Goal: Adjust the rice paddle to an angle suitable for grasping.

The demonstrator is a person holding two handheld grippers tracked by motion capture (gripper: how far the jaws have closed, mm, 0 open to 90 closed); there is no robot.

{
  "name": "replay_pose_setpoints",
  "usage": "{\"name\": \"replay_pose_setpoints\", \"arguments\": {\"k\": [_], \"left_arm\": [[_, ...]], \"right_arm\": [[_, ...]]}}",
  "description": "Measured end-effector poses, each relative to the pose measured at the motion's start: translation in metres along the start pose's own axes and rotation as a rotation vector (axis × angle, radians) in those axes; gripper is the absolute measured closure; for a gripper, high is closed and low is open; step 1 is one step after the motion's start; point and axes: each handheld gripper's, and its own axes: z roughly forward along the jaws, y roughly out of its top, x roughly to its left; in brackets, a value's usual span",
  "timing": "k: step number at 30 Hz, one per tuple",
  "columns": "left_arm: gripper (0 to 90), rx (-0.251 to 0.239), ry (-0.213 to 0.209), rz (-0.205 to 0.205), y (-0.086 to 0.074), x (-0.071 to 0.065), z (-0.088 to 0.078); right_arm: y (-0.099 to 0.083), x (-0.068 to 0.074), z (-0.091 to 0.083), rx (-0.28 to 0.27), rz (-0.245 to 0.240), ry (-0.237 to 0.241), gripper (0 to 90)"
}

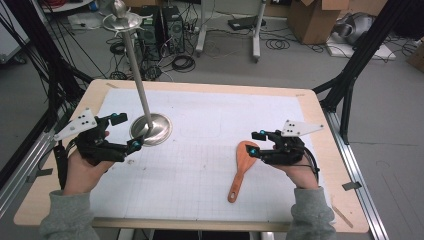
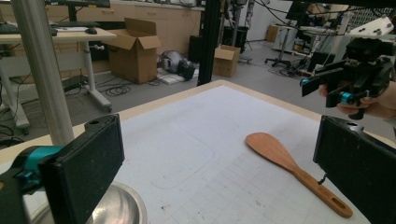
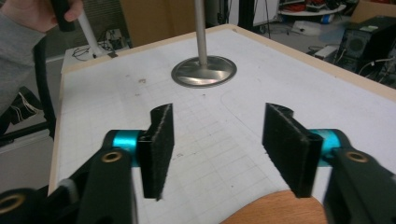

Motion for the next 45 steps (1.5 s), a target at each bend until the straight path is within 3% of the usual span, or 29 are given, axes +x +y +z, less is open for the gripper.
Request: {"name": "replay_pose_setpoints", "arguments": {"k": [6,7,12,19,23,27,32,39,45], "left_arm": [[2.3,0.005,0.004,-0.002,-0.001,0.0,-0.002],[2.3,0.007,0.009,-0.001,-0.002,0.0,-0.002],[2.3,0.011,0.014,-0.002,-0.004,0.0,-0.002],[2.3,0.018,0.029,-0.01,-0.006,0.0,-0.008],[2.3,0.021,0.035,-0.009,-0.007,0.0,-0.011],[2.3,0.021,0.045,-0.013,-0.008,0.001,-0.015],[2.3,0.016,0.055,-0.018,-0.008,0.003,-0.02],[2.3,0.003,0.072,-0.006,-0.009,0.001,-0.027],[2.3,0.012,0.083,-0.012,-0.011,0.002,-0.032]], "right_arm": [[-0.001,-0.001,0.005,0.026,-0.009,-0.021,59.1],[-0.001,-0.001,0.006,0.037,-0.033,-0.082,65.6],[-0.003,-0.005,0.009,0.043,-0.018,-0.1,75.2],[-0.007,-0.015,0.019,0.066,0.016,-0.047,86.5],[-0.009,-0.02,0.025,0.073,0.048,-0.011,89.0],[-0.011,-0.024,0.029,0.079,0.067,-0.006,89.0],[-0.013,-0.026,0.035,0.095,0.07,-0.014,89.0],[-0.023,-0.035,0.052,0.176,0.094,-0.057,87.7],[-0.03,-0.039,0.067,0.204,0.098,-0.052,89.0]]}}
